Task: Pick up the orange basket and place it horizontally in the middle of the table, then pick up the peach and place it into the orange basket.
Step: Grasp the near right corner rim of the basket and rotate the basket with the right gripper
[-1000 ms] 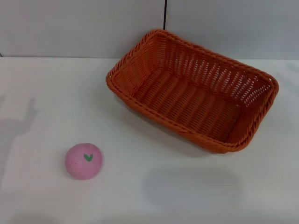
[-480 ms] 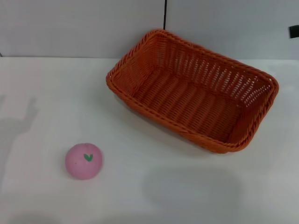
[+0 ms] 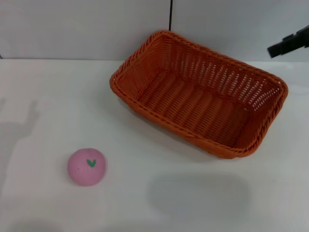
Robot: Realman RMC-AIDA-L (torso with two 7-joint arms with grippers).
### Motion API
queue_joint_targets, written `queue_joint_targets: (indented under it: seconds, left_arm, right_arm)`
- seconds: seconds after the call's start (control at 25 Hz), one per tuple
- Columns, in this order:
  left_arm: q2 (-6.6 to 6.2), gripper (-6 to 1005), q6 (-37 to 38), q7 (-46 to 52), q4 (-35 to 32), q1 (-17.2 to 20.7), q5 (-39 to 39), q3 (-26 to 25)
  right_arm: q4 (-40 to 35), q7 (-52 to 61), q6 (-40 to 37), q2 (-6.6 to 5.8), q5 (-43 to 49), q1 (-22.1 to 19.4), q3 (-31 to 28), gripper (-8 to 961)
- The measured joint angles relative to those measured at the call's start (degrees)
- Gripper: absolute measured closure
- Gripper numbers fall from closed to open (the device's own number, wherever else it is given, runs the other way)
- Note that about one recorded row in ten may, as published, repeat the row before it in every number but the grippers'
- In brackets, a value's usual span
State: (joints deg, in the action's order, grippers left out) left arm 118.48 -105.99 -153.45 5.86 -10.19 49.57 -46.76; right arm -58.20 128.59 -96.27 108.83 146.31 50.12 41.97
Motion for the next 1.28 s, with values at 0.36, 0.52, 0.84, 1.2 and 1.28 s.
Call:
queue_joint_targets:
  seconds: [0.36,0.52,0.84,1.2,1.28]
  left_arm:
    - [0.0,152,0.2,0.0,0.0,0.0,0.0,0.0]
    - [0.01,153,0.3,0.0,0.1,0.1,0.0,0.0]
    - [0.08,153,0.4,0.1,0.1,0.2,0.0,0.0]
    - [0.09,153,0.2,0.2,0.1,0.5,0.0,0.0]
    - [0.09,153,0.2,0.2,0.1,0.6,0.0,0.0]
  right_arm:
    - [5.1,-0.9,5.8,0.08,0.1,-0.4,1.8,318]
    - [6.7,-2.1,6.6,0.06,0.1,-0.4,1.8,332]
    - [11.0,-4.2,9.6,0.32,0.1,-0.3,2.2,358]
    - [12.1,-5.6,11.7,1.12,0.0,-1.1,2.2,388]
    - [12.1,-6.1,12.9,1.59,0.1,-1.4,2.2,394]
